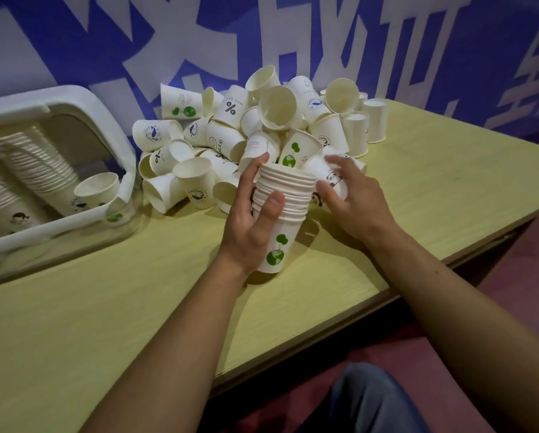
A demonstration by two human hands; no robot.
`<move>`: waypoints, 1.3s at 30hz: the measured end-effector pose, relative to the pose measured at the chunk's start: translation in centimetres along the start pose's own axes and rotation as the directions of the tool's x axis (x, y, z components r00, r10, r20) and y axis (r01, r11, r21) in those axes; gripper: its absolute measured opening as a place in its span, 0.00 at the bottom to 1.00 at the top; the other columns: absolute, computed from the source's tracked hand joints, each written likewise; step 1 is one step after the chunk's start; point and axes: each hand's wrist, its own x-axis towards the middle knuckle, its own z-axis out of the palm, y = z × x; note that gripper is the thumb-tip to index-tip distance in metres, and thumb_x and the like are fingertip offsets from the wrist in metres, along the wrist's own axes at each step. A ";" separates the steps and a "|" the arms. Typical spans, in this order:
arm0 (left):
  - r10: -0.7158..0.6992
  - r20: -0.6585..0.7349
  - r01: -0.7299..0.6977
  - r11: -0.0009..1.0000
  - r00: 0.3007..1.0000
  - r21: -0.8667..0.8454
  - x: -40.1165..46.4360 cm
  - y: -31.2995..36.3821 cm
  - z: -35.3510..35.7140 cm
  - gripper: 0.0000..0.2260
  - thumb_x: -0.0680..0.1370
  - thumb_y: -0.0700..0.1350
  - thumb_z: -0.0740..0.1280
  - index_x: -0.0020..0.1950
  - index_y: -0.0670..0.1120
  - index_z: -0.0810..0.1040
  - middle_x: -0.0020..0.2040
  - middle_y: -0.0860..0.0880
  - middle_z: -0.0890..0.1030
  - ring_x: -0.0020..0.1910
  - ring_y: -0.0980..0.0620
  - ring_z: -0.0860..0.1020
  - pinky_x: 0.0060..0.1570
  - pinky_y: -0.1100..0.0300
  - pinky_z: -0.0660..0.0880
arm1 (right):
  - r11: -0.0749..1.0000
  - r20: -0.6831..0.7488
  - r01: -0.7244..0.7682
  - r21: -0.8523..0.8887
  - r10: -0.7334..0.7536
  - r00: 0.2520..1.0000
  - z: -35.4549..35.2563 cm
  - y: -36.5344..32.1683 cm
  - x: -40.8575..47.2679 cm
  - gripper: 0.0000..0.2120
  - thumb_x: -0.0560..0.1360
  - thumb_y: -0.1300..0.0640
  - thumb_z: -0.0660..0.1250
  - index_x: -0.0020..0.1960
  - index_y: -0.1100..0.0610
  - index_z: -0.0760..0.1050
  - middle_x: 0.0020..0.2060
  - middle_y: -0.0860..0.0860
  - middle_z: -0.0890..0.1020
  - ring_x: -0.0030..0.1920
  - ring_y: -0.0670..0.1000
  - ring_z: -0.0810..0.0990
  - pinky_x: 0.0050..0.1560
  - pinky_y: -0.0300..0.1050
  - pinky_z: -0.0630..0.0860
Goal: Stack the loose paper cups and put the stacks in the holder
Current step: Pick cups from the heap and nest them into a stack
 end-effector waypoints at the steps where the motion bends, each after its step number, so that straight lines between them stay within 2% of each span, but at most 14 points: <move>1: -0.002 0.008 0.002 1.000 1.000 -0.002 0.0 0.1 0.0 0.28 0.77 0.58 0.63 0.76 0.55 0.63 0.67 0.54 0.76 0.62 0.55 0.79 0.60 0.59 0.76 | 0.997 -0.069 0.007 0.079 -0.001 0.998 -0.2 0.0 0.0 0.25 0.77 0.44 0.64 0.72 0.48 0.66 0.58 0.51 0.80 0.51 0.51 0.81 0.50 0.46 0.77; 4: -0.027 0.045 0.028 0.999 0.999 -0.017 0.0 0.4 -0.1 0.26 0.77 0.58 0.64 0.74 0.58 0.65 0.65 0.56 0.78 0.62 0.56 0.79 0.59 0.61 0.75 | 0.965 -0.228 0.075 0.253 -0.016 0.974 -0.7 -0.2 -0.4 0.27 0.78 0.48 0.63 0.76 0.47 0.60 0.58 0.48 0.75 0.48 0.39 0.79 0.42 0.34 0.78; 8: -0.079 0.122 0.085 0.996 0.989 -0.039 0.0 0.5 0.0 0.26 0.76 0.59 0.65 0.74 0.59 0.67 0.63 0.58 0.78 0.62 0.55 0.79 0.59 0.60 0.76 | 0.933 -0.346 0.183 0.310 -0.069 0.936 -0.9 -0.6 -0.6 0.30 0.77 0.55 0.64 0.76 0.48 0.58 0.65 0.51 0.69 0.53 0.40 0.75 0.44 0.30 0.75; 11: -0.101 0.146 0.107 0.994 0.984 -0.036 -0.1 0.6 0.0 0.26 0.76 0.60 0.65 0.74 0.62 0.67 0.68 0.51 0.76 0.64 0.51 0.78 0.62 0.53 0.76 | 0.918 -0.395 0.270 0.290 -0.142 0.907 -0.7 -0.4 -0.4 0.29 0.75 0.53 0.65 0.73 0.48 0.60 0.66 0.49 0.67 0.57 0.44 0.73 0.47 0.33 0.76; 15: -0.113 0.170 0.114 0.993 0.979 0.004 -0.1 0.8 -0.1 0.26 0.76 0.62 0.66 0.74 0.66 0.67 0.72 0.49 0.74 0.69 0.48 0.75 0.69 0.40 0.71 | 0.847 -0.480 0.320 0.426 -0.088 0.873 -0.8 -1.6 -0.8 0.27 0.74 0.53 0.65 0.70 0.49 0.60 0.65 0.53 0.67 0.59 0.52 0.76 0.50 0.43 0.80; 18: -0.110 0.211 0.105 0.994 0.971 0.034 -0.2 0.9 0.0 0.27 0.77 0.61 0.65 0.76 0.64 0.65 0.72 0.50 0.75 0.69 0.51 0.76 0.69 0.42 0.72 | 0.760 -0.519 0.365 0.539 -0.042 0.854 -0.9 -2.7 -1.3 0.30 0.76 0.48 0.67 0.71 0.56 0.57 0.62 0.51 0.67 0.59 0.46 0.78 0.50 0.40 0.80; 21: -0.103 0.245 0.088 0.994 0.964 0.070 -0.2 1.1 0.3 0.27 0.77 0.61 0.64 0.76 0.64 0.64 0.71 0.53 0.75 0.67 0.53 0.76 0.68 0.43 0.74 | 0.737 -0.465 0.345 0.581 -0.048 0.884 -0.7 -3.0 -1.6 0.29 0.76 0.37 0.65 0.69 0.50 0.61 0.61 0.49 0.70 0.57 0.49 0.80 0.46 0.42 0.81; 24: -0.103 0.243 0.089 0.994 0.964 0.067 -0.2 0.8 0.3 0.30 0.77 0.61 0.65 0.78 0.60 0.62 0.72 0.53 0.75 0.68 0.52 0.76 0.68 0.42 0.73 | 0.805 -0.349 0.279 0.523 -0.096 0.932 -0.4 -2.4 -1.5 0.25 0.77 0.33 0.60 0.66 0.49 0.69 0.55 0.47 0.77 0.51 0.54 0.81 0.41 0.44 0.80; 27: -0.089 0.207 0.080 0.995 0.974 0.052 -0.3 0.7 0.1 0.30 0.77 0.61 0.64 0.78 0.63 0.61 0.72 0.52 0.74 0.68 0.52 0.76 0.67 0.42 0.74 | 0.852 -0.333 0.341 0.397 -0.212 0.919 0.1 -1.4 -1.3 0.22 0.81 0.39 0.56 0.64 0.53 0.76 0.51 0.46 0.80 0.48 0.53 0.80 0.43 0.55 0.79; 29: -0.081 0.183 0.075 0.996 0.980 0.038 -0.4 0.7 0.0 0.30 0.76 0.61 0.64 0.78 0.64 0.60 0.72 0.52 0.74 0.67 0.53 0.77 0.66 0.46 0.75 | 0.869 -0.299 0.358 0.341 -0.261 0.918 0.4 -1.1 -1.2 0.22 0.83 0.42 0.55 0.61 0.56 0.79 0.51 0.48 0.81 0.50 0.49 0.80 0.47 0.52 0.78; 32: -0.069 0.147 0.065 0.997 0.987 0.029 -0.5 0.8 0.1 0.28 0.76 0.62 0.64 0.75 0.69 0.59 0.73 0.56 0.72 0.68 0.58 0.75 0.67 0.54 0.74 | 0.878 -0.222 0.344 0.332 -0.282 0.934 0.6 -1.1 -1.3 0.25 0.83 0.40 0.52 0.59 0.57 0.80 0.50 0.56 0.81 0.53 0.46 0.78 0.50 0.42 0.75; 35: -0.069 0.109 0.068 0.998 0.992 0.011 -0.4 0.7 0.2 0.26 0.75 0.62 0.64 0.73 0.71 0.61 0.71 0.59 0.73 0.67 0.59 0.76 0.67 0.54 0.74 | 0.902 -0.225 0.283 0.327 -0.217 0.950 0.6 -1.0 -1.3 0.24 0.83 0.44 0.51 0.60 0.55 0.81 0.53 0.54 0.78 0.56 0.51 0.78 0.53 0.43 0.74; 39: -0.065 0.050 0.065 0.998 0.997 0.005 -0.2 0.6 0.2 0.27 0.75 0.62 0.64 0.73 0.68 0.61 0.69 0.59 0.74 0.63 0.60 0.78 0.62 0.58 0.76 | 1.000 -0.294 -0.018 0.004 0.019 0.955 -0.1 -0.3 -0.5 0.17 0.82 0.49 0.57 0.67 0.46 0.77 0.64 0.48 0.72 0.65 0.48 0.67 0.67 0.46 0.66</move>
